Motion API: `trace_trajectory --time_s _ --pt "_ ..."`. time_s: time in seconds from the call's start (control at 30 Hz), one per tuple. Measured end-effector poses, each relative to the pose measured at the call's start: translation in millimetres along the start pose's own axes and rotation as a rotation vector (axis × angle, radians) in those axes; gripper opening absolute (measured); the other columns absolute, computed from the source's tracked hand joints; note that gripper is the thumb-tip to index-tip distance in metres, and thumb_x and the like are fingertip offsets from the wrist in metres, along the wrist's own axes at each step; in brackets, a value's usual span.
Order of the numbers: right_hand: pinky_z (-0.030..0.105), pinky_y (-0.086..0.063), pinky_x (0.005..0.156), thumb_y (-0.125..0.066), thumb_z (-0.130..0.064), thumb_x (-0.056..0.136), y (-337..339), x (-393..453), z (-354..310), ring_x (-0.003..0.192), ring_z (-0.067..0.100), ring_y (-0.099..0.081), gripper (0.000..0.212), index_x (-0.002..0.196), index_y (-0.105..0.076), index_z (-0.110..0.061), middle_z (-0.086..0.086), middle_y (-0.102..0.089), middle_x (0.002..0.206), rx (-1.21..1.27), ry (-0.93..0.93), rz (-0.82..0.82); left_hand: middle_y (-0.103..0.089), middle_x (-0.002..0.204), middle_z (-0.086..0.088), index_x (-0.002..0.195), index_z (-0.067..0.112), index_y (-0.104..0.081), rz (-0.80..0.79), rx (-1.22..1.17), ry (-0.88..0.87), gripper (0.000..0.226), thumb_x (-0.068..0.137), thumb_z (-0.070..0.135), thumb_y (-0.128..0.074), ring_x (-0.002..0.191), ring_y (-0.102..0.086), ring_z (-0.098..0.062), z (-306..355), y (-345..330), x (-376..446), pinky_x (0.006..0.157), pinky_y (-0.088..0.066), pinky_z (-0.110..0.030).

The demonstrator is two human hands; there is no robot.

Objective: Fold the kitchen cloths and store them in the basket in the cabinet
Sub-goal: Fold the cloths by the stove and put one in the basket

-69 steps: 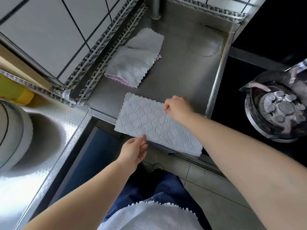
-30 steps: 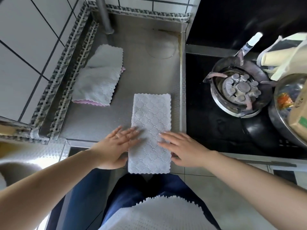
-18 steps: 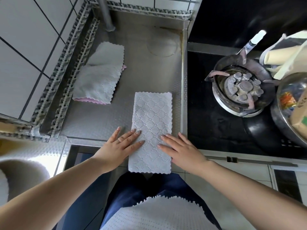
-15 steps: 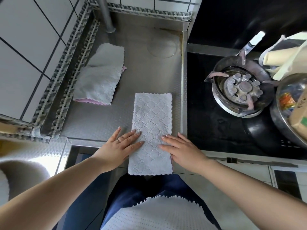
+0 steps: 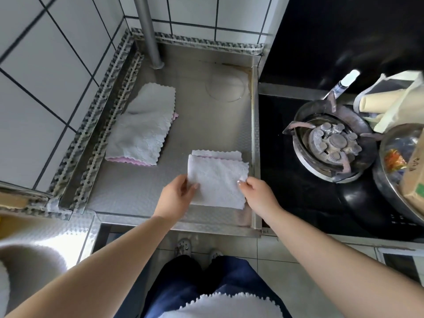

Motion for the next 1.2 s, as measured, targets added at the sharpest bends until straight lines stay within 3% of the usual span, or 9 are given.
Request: trace_trajectory --time_s 0.27,0.4,0.53,0.63,0.73,0.87,0.97,1.07,1.2 --pt "0.029 -0.022 0.049 -0.038 -0.024 0.099 -4.1 29.8 -12.4 0.053 0.013 -0.031 0.026 0.075 -0.038 -0.012 0.0 -0.034 0.061 -0.032 -0.049 0.054 -0.05 0.072 -0.002 0.077 0.013 -0.042 -0.041 -0.006 0.077 0.024 0.095 0.027 -0.049 0.065 -0.044 -0.017 8.2 -1.8 27.9 0.057 -0.032 -0.029" --pt "0.028 -0.021 0.048 -0.037 -0.023 0.1 -4.8 34.4 -12.4 0.051 0.014 -0.029 0.026 0.077 -0.037 -0.011 0.0 -0.033 0.06 -0.048 -0.039 0.09 -0.058 0.079 -0.012 0.085 0.009 -0.046 -0.048 0.019 0.068 0.023 0.096 0.03 -0.047 0.067 -0.047 -0.019 10.0 -0.4 33.8 0.059 -0.035 -0.03" --pt "0.027 -0.026 0.048 -0.037 -0.025 0.1 -6.0 41.3 -9.6 0.053 0.014 -0.035 0.026 0.083 -0.044 -0.006 0.003 -0.04 0.064 -0.059 -0.089 0.103 -0.061 0.091 -0.003 0.101 0.015 -0.054 -0.056 0.026 0.097 0.017 0.095 0.031 -0.049 0.084 -0.056 -0.021 10.7 -3.1 41.7 0.066 -0.042 -0.031" --pt "0.017 -0.031 0.038 -0.038 -0.026 0.1 -3.9 47.2 -9.9 0.056 0.014 -0.041 0.027 0.095 -0.052 -0.003 0.004 -0.045 0.07 -0.051 -0.137 0.075 -0.059 0.103 0.001 0.119 0.016 -0.052 -0.065 0.029 0.164 0.029 0.094 0.03 -0.052 0.089 -0.055 -0.018 12.3 -2.9 48.8 0.065 -0.041 -0.026" --pt "0.012 -0.029 0.031 -0.039 -0.028 0.099 -2.4 50.9 -10.7 0.055 0.014 -0.043 0.028 0.099 -0.054 -0.004 0.005 -0.047 0.072 -0.077 -0.151 0.057 -0.06 0.105 -0.002 0.118 0.014 -0.05 -0.082 0.021 0.208 0.031 0.092 0.03 -0.055 0.089 -0.054 -0.019 13.8 -1.9 54.8 0.071 -0.041 -0.026" --pt "0.021 -0.041 0.045 -0.044 -0.036 0.097 0.9 46.5 -16.0 0.065 0.016 -0.057 0.029 0.115 -0.051 -0.014 0.002 -0.06 0.091 0.039 -0.188 0.122 -0.055 0.1 0.001 0.114 0.014 -0.045 0.014 0.036 0.202 0.04 0.086 0.037 -0.062 0.087 -0.055 -0.018 11.8 3.3 51.7 0.069 -0.041 -0.028" --pt "0.014 -0.046 0.062 -0.048 -0.03 0.096 4.2 27.5 -17.6 0.093 0.014 -0.062 0.038 0.132 -0.042 -0.02 0.0 -0.055 0.125 0.157 -0.079 0.212 -0.054 0.106 -0.005 0.116 0.011 -0.052 0.177 0.259 -0.083 0.033 0.089 0.03 -0.055 0.096 -0.054 -0.025 9.3 8.6 43.4 0.077 -0.044 -0.035" --pt "0.019 -0.027 0.105 -0.05 -0.024 0.095 -8.2 14.6 -27.7 0.137 0.01 -0.03 0.049 0.142 -0.036 -0.02 -0.005 -0.032 0.149 -0.1 0.188 0.264 -0.059 0.11 -0.012 0.116 0.01 -0.058 0.129 0.491 -0.412 0.041 0.083 0.026 -0.04 0.097 -0.057 -0.035 16.5 -1.2 43.1 0.084 -0.047 -0.043" --pt "0.034 -0.003 0.117 -0.041 -0.027 0.097 -41.3 29.3 -41.4 0.146 0.015 -0.005 0.054 0.148 -0.023 -0.02 0.0 -0.01 0.159 -0.499 0.335 0.151 -0.061 0.122 -0.007 0.122 0.012 -0.061 0.011 0.671 -0.524 0.046 0.083 0.022 -0.039 0.119 -0.056 -0.027 25.3 -20.9 52.1 0.102 -0.04 -0.048"
Point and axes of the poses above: each hand's wrist, its own x-axis towards the middle knuckle, its own y-axis out of the back of the hand, z = x × y, the point moved 1 cm from there along x, towards the middle knuckle
